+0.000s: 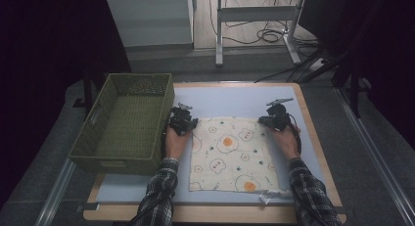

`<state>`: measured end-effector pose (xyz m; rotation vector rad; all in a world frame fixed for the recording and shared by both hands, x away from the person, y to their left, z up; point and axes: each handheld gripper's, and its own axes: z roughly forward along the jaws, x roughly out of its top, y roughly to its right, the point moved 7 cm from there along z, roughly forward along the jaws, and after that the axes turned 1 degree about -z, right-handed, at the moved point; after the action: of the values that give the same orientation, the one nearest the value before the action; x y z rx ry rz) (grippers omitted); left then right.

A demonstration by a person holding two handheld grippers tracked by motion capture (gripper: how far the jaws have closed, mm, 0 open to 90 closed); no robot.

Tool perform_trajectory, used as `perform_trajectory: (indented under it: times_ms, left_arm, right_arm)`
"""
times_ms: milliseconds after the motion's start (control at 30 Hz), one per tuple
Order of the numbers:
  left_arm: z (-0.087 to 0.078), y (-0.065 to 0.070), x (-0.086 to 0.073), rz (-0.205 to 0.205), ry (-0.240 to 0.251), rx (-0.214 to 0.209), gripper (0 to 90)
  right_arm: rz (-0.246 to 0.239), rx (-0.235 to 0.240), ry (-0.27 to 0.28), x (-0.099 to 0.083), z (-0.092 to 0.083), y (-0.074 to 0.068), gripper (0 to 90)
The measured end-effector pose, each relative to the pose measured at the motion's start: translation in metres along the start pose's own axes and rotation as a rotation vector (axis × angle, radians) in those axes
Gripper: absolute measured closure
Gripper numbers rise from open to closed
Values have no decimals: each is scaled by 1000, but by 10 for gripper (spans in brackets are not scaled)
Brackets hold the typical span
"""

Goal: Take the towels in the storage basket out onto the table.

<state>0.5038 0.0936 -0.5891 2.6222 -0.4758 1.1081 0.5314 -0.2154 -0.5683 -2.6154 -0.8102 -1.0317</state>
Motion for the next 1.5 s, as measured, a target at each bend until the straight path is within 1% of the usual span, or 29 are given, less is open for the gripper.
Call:
perform_trajectory:
  times_ms: [33, 67, 100, 133, 167, 233, 267, 367, 400, 500, 533, 633, 667, 833, 933, 1033, 1133, 1233, 1367, 1433, 1500]
  left_arm:
    - [0, 3, 0, 7, -5, -19, 752]
    - [-1, 4, 0, 14, -11, -29, 828]
    - [-1, 6, 1, 24, -18, -19, 868]
    - [-3, 7, 1, 38, -20, -8, 877]
    - [-5, 8, 3, 41, -11, -4, 883]
    - [-12, 9, 7, 40, 6, 1, 884]
    - [-17, 9, 9, 52, 10, 14, 884]
    - [-30, 12, 14, 55, 30, 17, 884]
    - [-34, 14, 14, 56, 39, 18, 884]
    - [-45, 22, 11, 85, 53, 31, 884]
    - [-49, 25, 8, 95, 58, 41, 884]
    - [-57, 30, 3, 110, 62, 46, 884]
    - [-59, 32, 2, 108, 64, 40, 884]
    - [-69, 39, -9, 136, 55, 22, 883]
    - [-78, 44, -15, 128, 65, 0, 883]
    - [-86, 49, -21, 129, 69, -12, 881]
    - [-94, 55, -29, 106, 74, -28, 880]
    - [-101, 63, -40, 119, 78, -43, 880]
    - [-109, 73, -56, 123, 81, -84, 878]
    - [-115, 76, -63, 120, 86, -100, 878]
    - [-121, 79, -70, 127, 87, -115, 878]
  right_arm:
    - [-13, -7, -4, 0, 0, -1, 871]
    - [-27, -17, -11, 0, 0, -3, 875]
    - [-35, -19, -13, 1, -1, -3, 877]
    - [-49, -23, -15, 1, -2, -4, 878]
    - [-58, -25, -11, 2, -4, -5, 879]
    - [-59, -24, 8, 5, -9, -4, 879]
    - [-58, -21, 17, 8, -14, -3, 879]
    - [-53, 9, 54, 15, -32, -4, 879]
    - [-53, 16, 57, 16, -36, -4, 879]
    - [-60, 35, 81, 14, -52, -7, 879]
    - [-57, 39, 84, 12, -55, -7, 879]
    - [-50, 64, 98, 4, -64, -8, 880]
    - [-45, 74, 101, 0, -67, -8, 881]
    - [-41, 111, 110, -13, -78, -13, 883]
    - [-37, 139, 115, -20, -85, -18, 883]
    - [-47, 150, 117, -28, -93, -23, 884]
    - [-50, 168, 117, -37, -103, -29, 884]
    - [-64, 178, 123, -47, -113, -35, 884]
    - [-90, 188, 117, -64, -124, -44, 884]
    - [-97, 201, 122, -72, -130, -48, 884]
    - [-103, 213, 121, -79, -136, -54, 884]
